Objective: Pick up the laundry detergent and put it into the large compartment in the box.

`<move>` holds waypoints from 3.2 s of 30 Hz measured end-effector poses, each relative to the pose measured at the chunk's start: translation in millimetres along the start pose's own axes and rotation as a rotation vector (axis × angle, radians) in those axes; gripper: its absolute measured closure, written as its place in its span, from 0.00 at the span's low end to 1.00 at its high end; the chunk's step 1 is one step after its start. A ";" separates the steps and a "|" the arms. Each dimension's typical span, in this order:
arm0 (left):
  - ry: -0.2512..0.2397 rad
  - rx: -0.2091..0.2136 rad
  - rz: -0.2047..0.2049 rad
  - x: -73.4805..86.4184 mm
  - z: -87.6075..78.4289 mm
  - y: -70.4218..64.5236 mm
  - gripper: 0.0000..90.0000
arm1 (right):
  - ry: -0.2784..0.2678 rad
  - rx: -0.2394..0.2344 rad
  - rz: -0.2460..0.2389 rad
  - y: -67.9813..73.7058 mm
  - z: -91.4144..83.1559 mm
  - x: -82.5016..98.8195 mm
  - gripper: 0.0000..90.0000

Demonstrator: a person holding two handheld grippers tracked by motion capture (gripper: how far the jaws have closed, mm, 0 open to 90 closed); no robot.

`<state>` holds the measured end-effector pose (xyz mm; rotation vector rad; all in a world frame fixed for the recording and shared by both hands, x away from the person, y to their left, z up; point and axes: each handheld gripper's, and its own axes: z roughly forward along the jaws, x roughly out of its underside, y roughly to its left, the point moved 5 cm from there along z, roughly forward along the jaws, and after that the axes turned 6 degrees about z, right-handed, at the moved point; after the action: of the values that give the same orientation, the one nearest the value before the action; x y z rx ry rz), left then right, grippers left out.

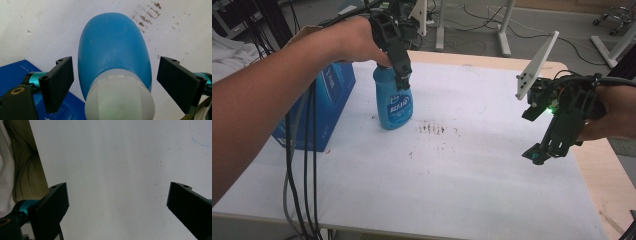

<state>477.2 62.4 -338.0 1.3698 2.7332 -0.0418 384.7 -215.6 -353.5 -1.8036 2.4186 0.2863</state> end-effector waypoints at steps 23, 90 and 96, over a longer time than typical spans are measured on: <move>0.007 0.019 -0.034 -1.2 6.0 0.3 0.27 | -0.002 -0.005 -0.015 0.5 0.3 -1.3 0.03; -0.146 -0.023 0.006 76.1 -159.6 9.9 0.42 | -0.018 -0.009 -0.028 3.7 -2.7 -3.5 0.03; -0.146 -0.023 0.046 95.6 -172.1 12.7 0.42 | -0.024 -0.011 -0.029 3.4 -3.1 -4.2 0.03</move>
<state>419.6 157.0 -174.7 1.3650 2.5747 -0.1028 382.7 -211.5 -349.4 -1.8271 2.3780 0.3170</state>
